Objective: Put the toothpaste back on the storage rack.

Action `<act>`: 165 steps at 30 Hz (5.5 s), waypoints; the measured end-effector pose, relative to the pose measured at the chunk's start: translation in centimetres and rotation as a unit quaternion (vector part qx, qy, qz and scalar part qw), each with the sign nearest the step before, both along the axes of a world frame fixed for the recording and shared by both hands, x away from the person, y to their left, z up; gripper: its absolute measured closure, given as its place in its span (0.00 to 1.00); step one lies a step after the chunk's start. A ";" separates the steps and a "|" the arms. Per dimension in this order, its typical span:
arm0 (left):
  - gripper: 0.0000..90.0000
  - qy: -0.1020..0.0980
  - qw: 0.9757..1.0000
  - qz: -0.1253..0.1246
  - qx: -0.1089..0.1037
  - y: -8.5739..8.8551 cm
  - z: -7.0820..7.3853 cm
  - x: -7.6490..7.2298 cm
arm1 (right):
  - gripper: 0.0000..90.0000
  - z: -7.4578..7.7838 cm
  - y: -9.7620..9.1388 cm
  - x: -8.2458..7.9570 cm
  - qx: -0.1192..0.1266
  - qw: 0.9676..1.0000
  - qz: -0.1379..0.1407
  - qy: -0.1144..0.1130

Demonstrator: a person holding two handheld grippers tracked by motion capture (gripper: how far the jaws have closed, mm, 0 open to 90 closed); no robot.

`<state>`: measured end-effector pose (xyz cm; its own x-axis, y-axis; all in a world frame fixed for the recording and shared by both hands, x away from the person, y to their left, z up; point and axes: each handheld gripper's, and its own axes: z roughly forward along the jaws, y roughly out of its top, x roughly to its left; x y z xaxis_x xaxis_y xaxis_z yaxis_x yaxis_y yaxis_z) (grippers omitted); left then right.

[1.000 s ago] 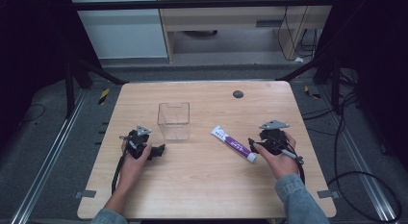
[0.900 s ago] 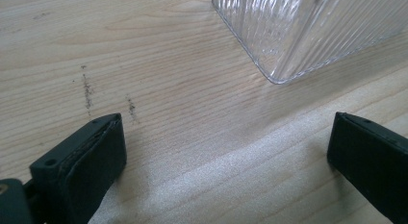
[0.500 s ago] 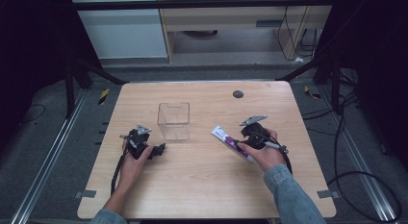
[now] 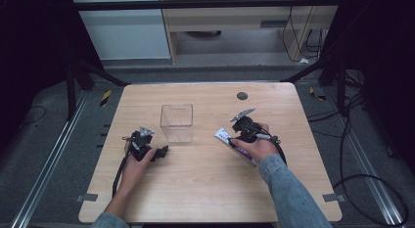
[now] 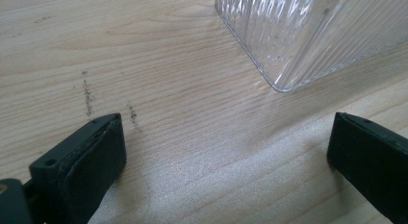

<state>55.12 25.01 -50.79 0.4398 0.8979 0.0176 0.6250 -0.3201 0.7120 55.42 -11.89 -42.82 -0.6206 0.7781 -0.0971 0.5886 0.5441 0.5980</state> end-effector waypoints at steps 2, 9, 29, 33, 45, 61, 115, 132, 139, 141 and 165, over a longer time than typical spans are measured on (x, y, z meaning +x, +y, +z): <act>0.00 0.000 1.000 0.000 0.000 0.0 0.0 0.0 | 0.42 0.0 0.3 0.4 0.000 1.000 -0.002 0.003; 0.00 0.000 1.000 0.001 0.000 0.0 0.0 0.0 | 0.40 0.3 1.5 1.5 -0.006 1.000 0.005 0.026; 0.00 0.000 1.000 0.001 0.000 0.0 0.0 0.0 | 0.32 -2.5 2.6 3.6 -0.029 0.997 0.008 0.072; 0.00 0.000 1.000 0.001 0.000 0.0 0.0 0.0 | 0.38 -3.1 2.8 3.5 -0.036 0.996 0.011 0.084; 0.00 0.000 1.000 0.000 0.000 0.0 0.0 0.0 | 0.44 -4.1 2.7 3.8 -0.043 0.995 0.010 0.092; 0.00 0.000 1.000 0.000 0.000 0.0 0.0 0.0 | 0.55 -4.6 2.6 4.1 -0.036 0.994 0.016 0.104; 0.00 0.000 1.000 0.000 0.000 0.0 0.0 0.1 | 0.88 -3.7 2.0 2.8 0.004 0.997 -0.012 0.079; 0.00 0.000 1.000 0.000 0.001 0.0 0.0 0.1 | 0.88 -0.1 -0.1 2.2 0.063 0.997 -0.036 0.019; 0.00 0.001 1.000 0.001 0.001 0.0 0.0 0.1 | 0.88 1.5 -0.3 1.9 0.073 0.997 -0.037 -0.007; 0.00 0.001 1.000 0.001 0.001 0.0 0.0 0.1 | 0.88 1.9 -0.3 1.9 0.077 0.996 -0.035 -0.016; 0.00 0.000 1.000 0.002 0.000 0.0 0.0 0.1 | 0.89 4.3 0.9 1.9 0.133 0.987 -0.043 -0.080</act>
